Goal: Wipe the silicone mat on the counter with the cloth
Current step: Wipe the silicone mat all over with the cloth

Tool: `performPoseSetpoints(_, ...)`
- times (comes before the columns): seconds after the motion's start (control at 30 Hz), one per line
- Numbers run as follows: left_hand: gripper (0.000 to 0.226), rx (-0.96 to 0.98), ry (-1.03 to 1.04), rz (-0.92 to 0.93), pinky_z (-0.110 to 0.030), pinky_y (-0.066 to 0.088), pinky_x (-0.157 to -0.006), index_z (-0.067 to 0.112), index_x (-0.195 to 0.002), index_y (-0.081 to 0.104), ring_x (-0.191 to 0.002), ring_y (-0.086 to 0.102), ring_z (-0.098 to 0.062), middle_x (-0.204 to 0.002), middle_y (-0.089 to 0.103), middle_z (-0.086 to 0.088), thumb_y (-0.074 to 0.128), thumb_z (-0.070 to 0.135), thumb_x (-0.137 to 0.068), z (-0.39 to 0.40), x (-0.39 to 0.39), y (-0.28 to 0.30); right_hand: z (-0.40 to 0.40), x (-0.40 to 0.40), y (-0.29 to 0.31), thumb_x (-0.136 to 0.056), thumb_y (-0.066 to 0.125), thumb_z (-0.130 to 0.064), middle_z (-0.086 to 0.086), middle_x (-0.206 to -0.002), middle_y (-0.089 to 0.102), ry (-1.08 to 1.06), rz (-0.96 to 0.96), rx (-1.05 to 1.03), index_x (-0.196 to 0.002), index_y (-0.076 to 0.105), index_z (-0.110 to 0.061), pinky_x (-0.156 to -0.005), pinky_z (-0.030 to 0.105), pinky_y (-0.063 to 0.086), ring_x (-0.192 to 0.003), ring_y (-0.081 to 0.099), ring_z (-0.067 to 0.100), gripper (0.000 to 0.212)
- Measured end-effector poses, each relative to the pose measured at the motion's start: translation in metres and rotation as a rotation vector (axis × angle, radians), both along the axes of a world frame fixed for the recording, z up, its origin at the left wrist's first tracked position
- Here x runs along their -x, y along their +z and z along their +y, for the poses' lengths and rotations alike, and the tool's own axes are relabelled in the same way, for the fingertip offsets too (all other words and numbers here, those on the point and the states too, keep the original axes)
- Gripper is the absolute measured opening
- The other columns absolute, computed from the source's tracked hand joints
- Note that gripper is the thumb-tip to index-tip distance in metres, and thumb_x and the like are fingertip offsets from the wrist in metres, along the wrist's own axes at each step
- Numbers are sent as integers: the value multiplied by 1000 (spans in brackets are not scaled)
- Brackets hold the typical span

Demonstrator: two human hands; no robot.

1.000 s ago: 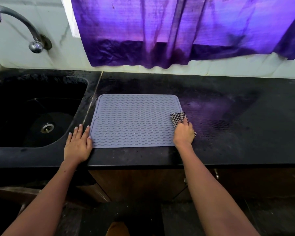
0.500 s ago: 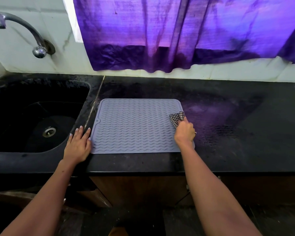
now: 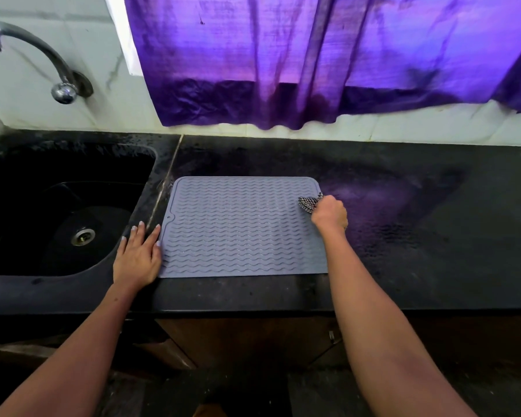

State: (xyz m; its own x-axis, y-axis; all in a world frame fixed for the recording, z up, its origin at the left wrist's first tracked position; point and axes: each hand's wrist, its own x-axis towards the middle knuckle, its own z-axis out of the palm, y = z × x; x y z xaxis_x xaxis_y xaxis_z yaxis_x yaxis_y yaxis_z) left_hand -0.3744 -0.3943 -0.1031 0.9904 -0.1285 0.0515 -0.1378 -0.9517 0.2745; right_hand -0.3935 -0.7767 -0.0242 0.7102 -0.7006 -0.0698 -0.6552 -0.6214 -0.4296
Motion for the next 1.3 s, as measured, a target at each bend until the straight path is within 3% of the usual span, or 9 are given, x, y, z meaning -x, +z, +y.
performPoseSetpoints(0.37,67,5,20,-1,-41,6,-120,20,-147,31,-148,11,-25,-158,18,-11,12,43,-87,-2,0,2,18,-13,-36,-94,43,-4,7,-151,30,208,80,234,-124,58,-14,-105,42,32,-126,36,33,35)
performPoseSetpoints(0.5,67,2,27,4,-40,6,-120,21,-147,31,-148,10,-24,-158,17,-10,11,43,-87,-3,0,3,14,-15,-33,-94,42,-5,8,-149,34,202,79,212,-123,58,-13,-103,43,34,-125,38,33,34)
performPoseSetpoints(0.67,66,-5,32,7,-40,5,-120,22,-147,31,-148,11,-23,-158,17,-9,13,42,-87,-3,-1,3,3,-27,-13,-95,42,-6,18,-126,57,9,-63,-80,-121,62,-9,-93,38,45,-117,52,35,33)
performPoseSetpoints(0.77,66,-4,32,2,-40,5,-120,22,-147,31,-148,11,-23,-158,18,-9,13,42,-87,-3,-1,2,9,-33,-14,-96,42,-4,19,-124,57,-7,-130,-27,-117,61,-4,-91,40,45,-115,53,36,29)
performPoseSetpoints(0.87,65,-5,38,0,-39,5,-120,23,-147,30,-148,10,-22,-158,18,-9,12,43,-87,-3,-2,1,20,-39,-25,-96,44,-4,18,-131,52,93,-62,95,-115,60,1,-95,43,42,-119,48,37,25)
performPoseSetpoints(1.0,65,-16,38,0,-40,5,-120,22,-147,29,-148,10,-22,-158,17,-9,12,43,-87,-2,-3,0,27,-43,-40,-91,47,-3,11,-153,26,209,72,220,-125,56,-7,-112,44,27,-134,30,35,35)
performPoseSetpoints(1.1,66,-15,35,1,-40,5,-120,22,-147,29,-148,10,-22,-158,17,-9,12,43,-87,-2,-2,0,25,-44,-43,-93,44,-3,11,-155,23,236,95,239,-128,54,-7,-112,46,25,-136,27,36,37)
performPoseSetpoints(1.2,65,-18,33,8,-40,5,-120,23,-148,28,-148,9,-22,-159,16,-8,12,42,-87,-3,-2,2,24,-44,-37,-92,45,-2,13,-153,27,237,104,232,-123,57,-6,-110,46,27,-135,30,36,33)
performPoseSetpoints(1.3,65,-11,35,6,-40,6,-120,23,-147,29,-148,9,-22,-158,17,-9,12,42,-88,-4,-1,3,23,-49,-24,-91,46,-1,17,-134,49,159,79,157,-117,58,2,-101,43,41,-122,46,36,28)
